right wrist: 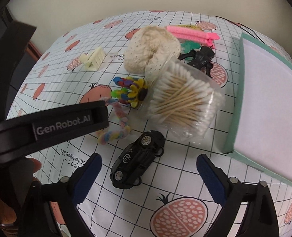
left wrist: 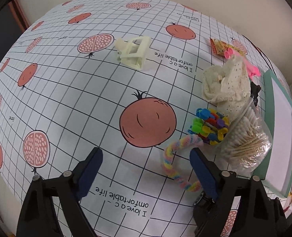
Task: Organize objects
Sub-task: 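Move both grippers toward the black toy car and rainbow ring, then grasp the black toy car with the right gripper while the left grasps the rainbow ring, then carry the car and rainbow ring over the teal-rimmed tray with both grippers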
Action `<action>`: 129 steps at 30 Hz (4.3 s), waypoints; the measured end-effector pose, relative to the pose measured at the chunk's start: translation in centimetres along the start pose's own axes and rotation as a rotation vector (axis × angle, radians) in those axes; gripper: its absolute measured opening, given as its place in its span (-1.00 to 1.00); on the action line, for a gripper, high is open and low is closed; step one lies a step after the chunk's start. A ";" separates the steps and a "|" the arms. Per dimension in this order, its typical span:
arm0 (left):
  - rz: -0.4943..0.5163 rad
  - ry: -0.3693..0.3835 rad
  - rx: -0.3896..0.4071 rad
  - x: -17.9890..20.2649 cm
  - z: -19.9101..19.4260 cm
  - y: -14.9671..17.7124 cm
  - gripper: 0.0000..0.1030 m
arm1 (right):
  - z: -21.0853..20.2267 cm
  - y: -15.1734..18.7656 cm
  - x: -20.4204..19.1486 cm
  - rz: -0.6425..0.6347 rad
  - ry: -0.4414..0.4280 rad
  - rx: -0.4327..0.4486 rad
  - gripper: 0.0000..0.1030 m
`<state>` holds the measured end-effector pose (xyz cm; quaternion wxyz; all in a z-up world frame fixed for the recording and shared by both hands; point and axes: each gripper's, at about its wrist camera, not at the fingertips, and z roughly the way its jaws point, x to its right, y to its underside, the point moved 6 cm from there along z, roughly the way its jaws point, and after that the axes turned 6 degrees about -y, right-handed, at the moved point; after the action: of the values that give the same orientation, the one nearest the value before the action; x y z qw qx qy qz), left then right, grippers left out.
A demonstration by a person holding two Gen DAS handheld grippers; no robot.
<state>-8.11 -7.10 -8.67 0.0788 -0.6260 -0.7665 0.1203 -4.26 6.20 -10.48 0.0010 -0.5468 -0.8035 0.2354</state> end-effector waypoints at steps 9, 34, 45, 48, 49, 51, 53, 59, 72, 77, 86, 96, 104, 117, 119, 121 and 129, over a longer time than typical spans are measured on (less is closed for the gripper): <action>0.040 -0.002 0.026 0.9 0.0 -0.2 0.39 | 0.5 -0.1 -0.2 -0.032 -0.010 -0.025 0.46; 0.105 -0.003 0.026 2.3 0.5 1.1 -0.57 | 0.2 0.7 0.6 -0.079 -0.012 -0.098 -0.38; 0.084 0.032 0.021 1.3 0.4 1.8 -0.83 | -0.6 1.3 2.2 -0.051 -0.021 -0.104 -0.38; 0.076 0.032 0.034 0.9 0.2 1.5 -0.84 | -1.2 1.5 2.3 -0.039 -0.034 -0.095 -0.39; 0.074 0.030 0.039 0.8 0.1 1.5 -0.84 | -1.4 1.5 2.5 -0.037 -0.040 -0.090 -0.39; 0.063 0.031 0.053 0.7 -0.4 2.3 -0.84 | -1.9 1.6 2.7 -0.033 -0.048 -0.082 -0.39; 0.043 0.040 0.062 0.7 -0.9 2.3 -0.84 | -2.3 1.7 2.9 -0.032 -0.058 -0.074 -0.39; 0.003 0.055 0.150 2.5 -3.4 -1.1 -0.85 | -4.7 1.3 3.8 -0.030 -0.075 0.001 -0.39; 0.025 0.101 0.355 3.7 -8.0 -2.4 -0.85 | -7.1 -1.9 5.9 0.026 -0.024 0.110 -0.39; 0.054 0.120 0.347 5.0 -8.0 -2.0 -0.85 | -7.6 -2.2 9.0 0.075 0.011 0.123 -0.39; 0.111 0.143 0.340 9.1 -8.5 -1.0 -0.85 | -9.0 -1.6 14.9 0.183 0.078 0.134 -0.39; 0.193 0.155 0.340 14.9 -8.7 0.7 -0.84 | -10.5 -0.6 20.5 0.265 0.139 0.141 -0.39; 0.246 0.157 0.323 19.0 -7.8 1.5 -0.84 | -11.1 0.3 23.6 0.315 0.167 0.138 -0.39; 0.336 0.090 0.302 24.7 -6.0 0.5 -0.84 | -11.1 0.4 25.5 0.366 0.159 0.143 -0.39; 0.333 0.089 0.296 25.3 -5.5 0.2 -0.84 | -11.1 0.0 25.8 0.370 0.158 0.152 -0.39; 0.329 0.089 0.295 25.8 -5.2 -0.2 -0.84 | -11.1 -0.6 26.2 0.373 0.149 0.164 -0.39; 0.351 0.098 0.334 28.2 -4.6 -1.7 -0.84 | -10.3 -3.3 27.2 0.336 0.159 0.191 -0.39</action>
<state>-14.24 20.59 -4.57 0.1959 -0.7329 -0.6108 0.2267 -15.46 33.05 -7.05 0.0771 -0.6873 -0.6725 0.2634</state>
